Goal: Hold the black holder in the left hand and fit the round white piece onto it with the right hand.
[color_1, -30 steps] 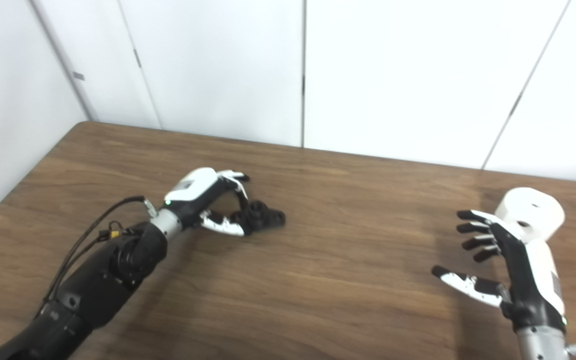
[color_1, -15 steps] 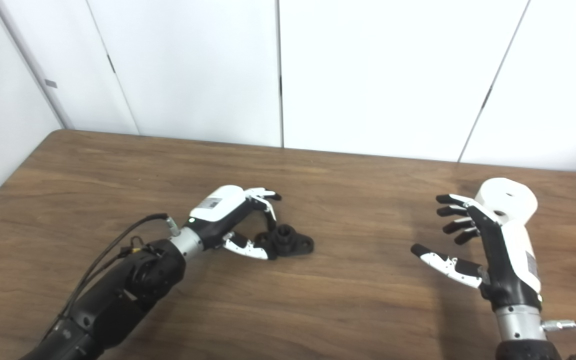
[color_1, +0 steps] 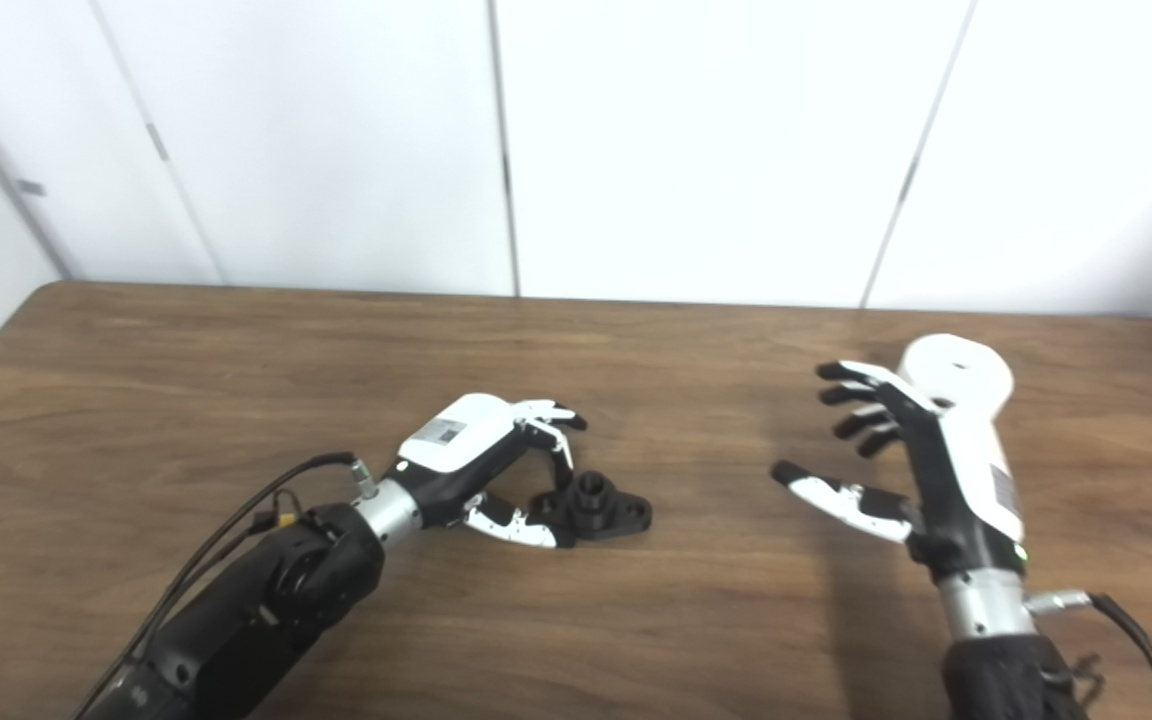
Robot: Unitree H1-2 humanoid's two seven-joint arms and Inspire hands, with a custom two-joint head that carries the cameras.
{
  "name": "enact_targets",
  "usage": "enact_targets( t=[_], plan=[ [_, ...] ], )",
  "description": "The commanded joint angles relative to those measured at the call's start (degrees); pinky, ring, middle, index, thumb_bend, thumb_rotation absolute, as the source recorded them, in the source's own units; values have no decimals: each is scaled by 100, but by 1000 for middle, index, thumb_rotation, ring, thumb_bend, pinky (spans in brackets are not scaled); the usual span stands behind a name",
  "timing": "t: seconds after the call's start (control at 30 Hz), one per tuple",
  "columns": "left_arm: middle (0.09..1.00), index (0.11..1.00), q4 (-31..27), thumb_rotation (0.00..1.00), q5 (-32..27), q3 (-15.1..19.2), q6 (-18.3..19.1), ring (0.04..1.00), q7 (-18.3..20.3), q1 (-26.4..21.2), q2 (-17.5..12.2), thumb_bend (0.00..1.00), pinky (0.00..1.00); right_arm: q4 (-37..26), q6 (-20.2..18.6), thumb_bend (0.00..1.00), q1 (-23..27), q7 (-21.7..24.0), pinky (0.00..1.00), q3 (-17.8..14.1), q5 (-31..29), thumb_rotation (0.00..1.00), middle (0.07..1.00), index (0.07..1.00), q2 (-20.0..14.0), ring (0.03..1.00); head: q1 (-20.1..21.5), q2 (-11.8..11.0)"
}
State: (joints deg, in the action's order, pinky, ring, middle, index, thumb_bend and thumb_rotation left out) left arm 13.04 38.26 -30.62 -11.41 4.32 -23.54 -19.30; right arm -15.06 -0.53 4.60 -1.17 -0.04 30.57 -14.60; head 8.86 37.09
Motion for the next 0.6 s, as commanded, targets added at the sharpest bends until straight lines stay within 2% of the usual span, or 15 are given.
enact_targets(
  t=[0.0,0.07,0.1,0.13,0.2,0.27,0.43,0.57],
  plan=[
    [847,483,267,61,195,-297,-182,888,345,181,-14,525,811,-283,1,560,286,104,454,30,55,318,682,749,-131,565,371,-59],
    [843,483,295,60,150,-253,-309,881,325,196,-106,524,790,-403,-183,588,406,278,473,116,390,306,687,748,-213,585,846,-171],
    [843,484,305,60,128,-235,-347,877,327,201,-139,524,777,-440,-241,617,446,321,482,152,540,289,688,745,-236,597,914,-188],
    [843,484,296,59,80,-199,-378,875,349,210,-191,524,773,-470,-293,626,525,388,484,225,859,283,689,744,-315,601,1234,-260],
    [840,484,291,57,22,-141,-422,866,392,215,-268,524,767,-547,-497,645,672,643,538,350,1383,276,741,778,-466,672,1473,-300],
    [841,485,283,56,-48,-79,-450,864,459,210,-358,524,767,-632,-778,673,920,1060,576,453,1988,270,784,799,-666,722,1939,-467],
    [833,485,412,52,-158,15,-670,846,461,192,-484,523,745,-608,-1228,802,1484,1945,649,622,3122,299,881,841,-1017,829,2522,-758],
    [822,485,529,50,-213,53,-866,824,478,186,-550,522,716,-373,-1346,831,1931,2256,696,614,3653,284,895,842,-1240,854,2920,-995]
  ],
)
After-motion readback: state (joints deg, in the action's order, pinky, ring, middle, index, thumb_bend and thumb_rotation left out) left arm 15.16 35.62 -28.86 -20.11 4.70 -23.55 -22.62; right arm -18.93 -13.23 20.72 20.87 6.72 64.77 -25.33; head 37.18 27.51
